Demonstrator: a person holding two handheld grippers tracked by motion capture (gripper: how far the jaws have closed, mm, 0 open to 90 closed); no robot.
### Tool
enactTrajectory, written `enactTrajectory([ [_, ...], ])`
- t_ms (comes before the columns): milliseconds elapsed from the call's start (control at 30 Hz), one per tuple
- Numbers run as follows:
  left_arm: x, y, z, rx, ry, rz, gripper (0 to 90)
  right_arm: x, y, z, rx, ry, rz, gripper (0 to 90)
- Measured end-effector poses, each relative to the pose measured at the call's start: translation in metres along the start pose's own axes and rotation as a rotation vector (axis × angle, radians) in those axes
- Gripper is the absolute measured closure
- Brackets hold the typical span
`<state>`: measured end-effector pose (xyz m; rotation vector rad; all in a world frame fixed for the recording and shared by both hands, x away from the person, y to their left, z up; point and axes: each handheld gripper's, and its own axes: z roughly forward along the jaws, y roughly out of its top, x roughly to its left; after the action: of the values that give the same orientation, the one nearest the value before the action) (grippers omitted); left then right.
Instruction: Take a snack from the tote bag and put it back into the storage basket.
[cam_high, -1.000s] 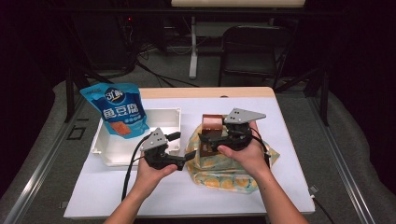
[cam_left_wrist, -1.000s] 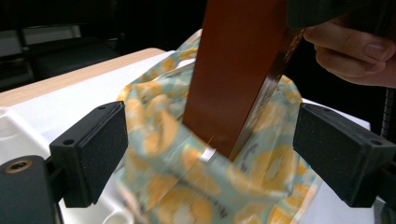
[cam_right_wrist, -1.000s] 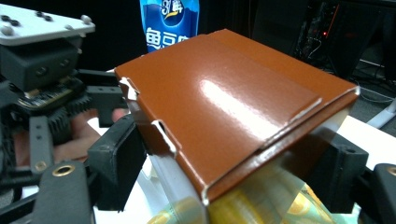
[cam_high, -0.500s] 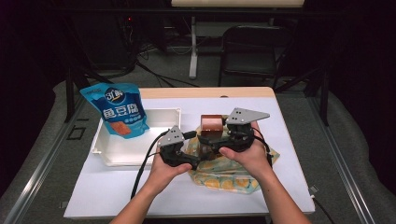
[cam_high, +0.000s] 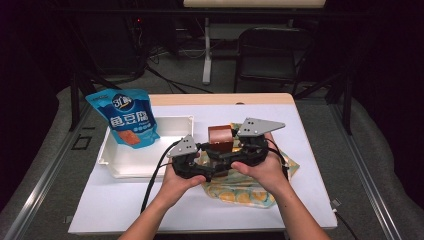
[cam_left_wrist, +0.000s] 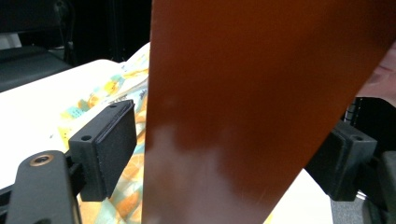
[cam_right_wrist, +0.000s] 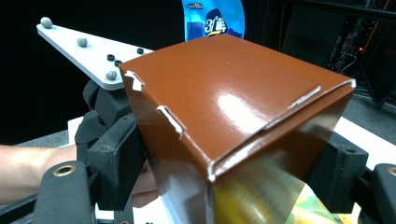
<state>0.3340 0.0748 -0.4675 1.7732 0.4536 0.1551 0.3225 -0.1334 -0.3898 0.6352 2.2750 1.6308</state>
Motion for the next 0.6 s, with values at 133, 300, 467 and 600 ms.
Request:
enactTrajectory([
  [133, -0.003, 0.0, -0.001, -0.007, -0.016, 0.03, 26.7, 0.002, 0.001, 0.001, -0.007, 0.012, 0.0, 21.7],
  [300, -0.006, -0.001, -0.005, -0.018, -0.052, 0.044, 34.4, -0.001, 0.0, -0.002, -0.031, 0.046, 0.008, 20.4],
  [467, -0.009, 0.0, -0.007, -0.022, -0.04, 0.061, 43.0, -0.001, -0.001, -0.003, -0.04, 0.038, 0.029, 16.4],
  [600, -0.006, 0.0, -0.012, -0.039, -0.026, 0.045, 43.3, 0.003, -0.003, -0.002, -0.022, 0.012, 0.014, 13.3],
])
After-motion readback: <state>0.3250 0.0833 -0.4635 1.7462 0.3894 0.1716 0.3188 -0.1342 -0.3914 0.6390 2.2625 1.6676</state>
